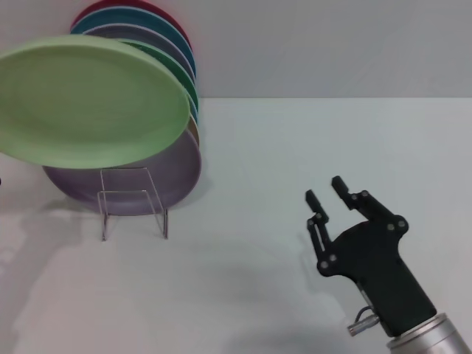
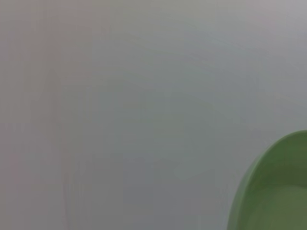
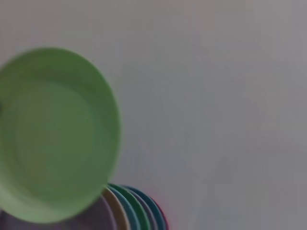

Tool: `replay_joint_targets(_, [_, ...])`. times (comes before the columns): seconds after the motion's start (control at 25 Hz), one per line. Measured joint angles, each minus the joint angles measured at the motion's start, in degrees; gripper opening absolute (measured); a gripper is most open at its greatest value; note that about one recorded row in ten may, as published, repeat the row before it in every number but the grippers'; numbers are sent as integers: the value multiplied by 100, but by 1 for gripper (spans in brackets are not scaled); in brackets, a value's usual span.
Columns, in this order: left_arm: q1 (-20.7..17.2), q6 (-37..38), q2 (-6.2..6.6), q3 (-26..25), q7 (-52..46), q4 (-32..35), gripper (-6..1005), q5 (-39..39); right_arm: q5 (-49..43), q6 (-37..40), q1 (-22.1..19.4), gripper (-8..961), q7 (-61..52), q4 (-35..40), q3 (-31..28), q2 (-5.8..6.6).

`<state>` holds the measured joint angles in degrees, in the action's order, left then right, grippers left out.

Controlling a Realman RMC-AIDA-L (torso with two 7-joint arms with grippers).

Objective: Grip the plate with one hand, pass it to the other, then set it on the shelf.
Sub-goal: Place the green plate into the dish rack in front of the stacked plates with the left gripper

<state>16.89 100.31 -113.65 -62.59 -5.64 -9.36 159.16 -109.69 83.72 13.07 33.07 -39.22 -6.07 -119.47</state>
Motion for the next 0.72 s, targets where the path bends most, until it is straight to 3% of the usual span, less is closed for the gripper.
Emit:
replay_joint_targets(0.28, [145, 5, 68, 38, 636, 215, 47, 42, 419, -33, 4, 314, 36, 74, -14, 3])
replay_joint_targets(0.4, [185, 72, 158, 43, 696, 325, 47, 408, 490, 5, -2, 314, 40, 145, -101, 3])
replay_joint_targets(0.72, [253, -7, 128, -1, 979, 495, 47, 510, 499, 107, -16, 314, 45, 158, -211, 7])
